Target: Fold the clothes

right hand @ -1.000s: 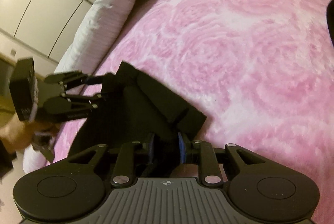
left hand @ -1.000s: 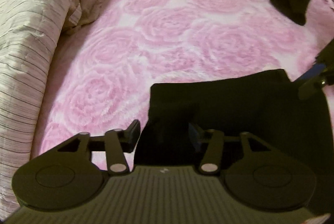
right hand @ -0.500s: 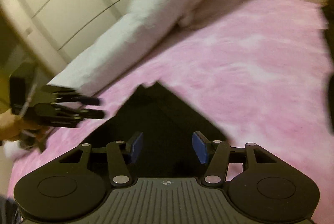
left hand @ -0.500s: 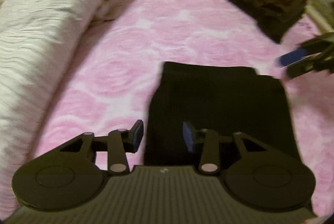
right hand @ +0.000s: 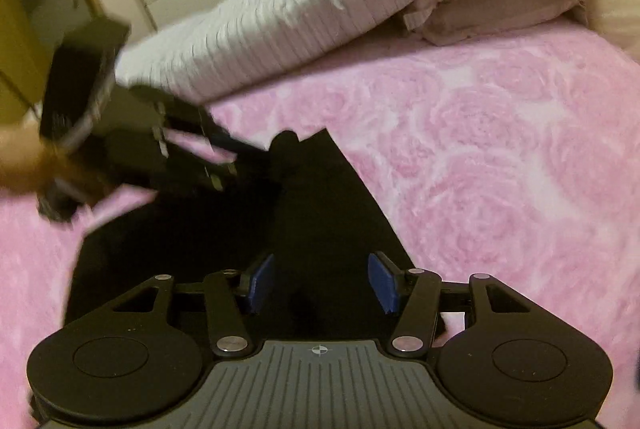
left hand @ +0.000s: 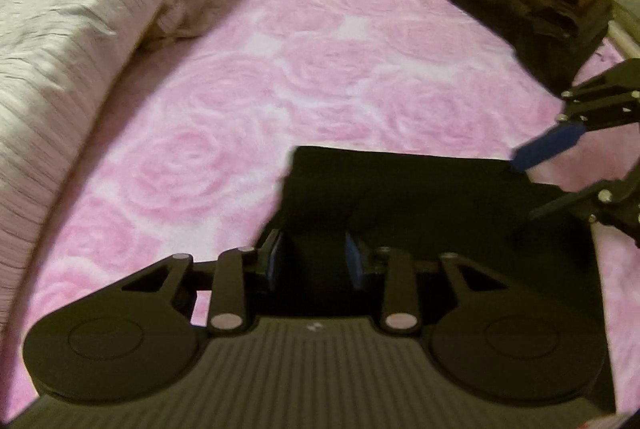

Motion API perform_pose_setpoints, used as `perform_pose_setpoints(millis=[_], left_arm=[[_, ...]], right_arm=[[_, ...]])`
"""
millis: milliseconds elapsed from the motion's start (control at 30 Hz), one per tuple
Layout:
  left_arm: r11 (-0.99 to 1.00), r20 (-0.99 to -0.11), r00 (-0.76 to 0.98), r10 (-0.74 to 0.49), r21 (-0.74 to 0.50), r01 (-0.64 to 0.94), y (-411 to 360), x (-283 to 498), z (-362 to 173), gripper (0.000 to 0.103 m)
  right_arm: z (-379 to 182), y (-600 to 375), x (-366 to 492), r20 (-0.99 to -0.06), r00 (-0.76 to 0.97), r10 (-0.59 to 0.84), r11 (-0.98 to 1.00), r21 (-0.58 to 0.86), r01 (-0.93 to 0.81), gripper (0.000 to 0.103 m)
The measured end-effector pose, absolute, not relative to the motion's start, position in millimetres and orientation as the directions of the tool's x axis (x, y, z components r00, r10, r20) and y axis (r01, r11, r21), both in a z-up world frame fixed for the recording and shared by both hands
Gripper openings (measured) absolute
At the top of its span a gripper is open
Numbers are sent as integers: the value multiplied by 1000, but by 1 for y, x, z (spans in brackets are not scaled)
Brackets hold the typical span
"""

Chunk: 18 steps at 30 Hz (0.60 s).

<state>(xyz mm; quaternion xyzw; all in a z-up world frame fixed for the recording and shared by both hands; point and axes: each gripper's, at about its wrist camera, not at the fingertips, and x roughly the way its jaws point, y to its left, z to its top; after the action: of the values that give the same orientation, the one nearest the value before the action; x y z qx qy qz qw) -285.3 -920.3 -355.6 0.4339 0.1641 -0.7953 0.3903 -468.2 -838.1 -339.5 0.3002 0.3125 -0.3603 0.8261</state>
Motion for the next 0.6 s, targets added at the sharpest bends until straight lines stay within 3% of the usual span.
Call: perform_pose_setpoints(millis=[133, 367, 533, 600], left_arm=[[-624, -844, -299, -445, 53, 780, -931, -285, -371, 33], [-607, -846, -259, -466, 93, 789, -900, -243, -331, 34], [-649, -840, -117, -530, 313, 694, -828, -193, -308, 40], [-693, -821, -51, -568, 444, 568, -785, -180, -307, 45]], right_arm=[[-376, -858, -468, -783, 515, -349, 482, 321, 815, 57], [-341, -836, -506, -706, 589, -393, 305, 505, 808, 59], [-317, -765, -498, -739, 561, -373, 299, 477, 827, 61], [-307, -726, -477, -761, 543, -355, 379, 414, 828, 70]])
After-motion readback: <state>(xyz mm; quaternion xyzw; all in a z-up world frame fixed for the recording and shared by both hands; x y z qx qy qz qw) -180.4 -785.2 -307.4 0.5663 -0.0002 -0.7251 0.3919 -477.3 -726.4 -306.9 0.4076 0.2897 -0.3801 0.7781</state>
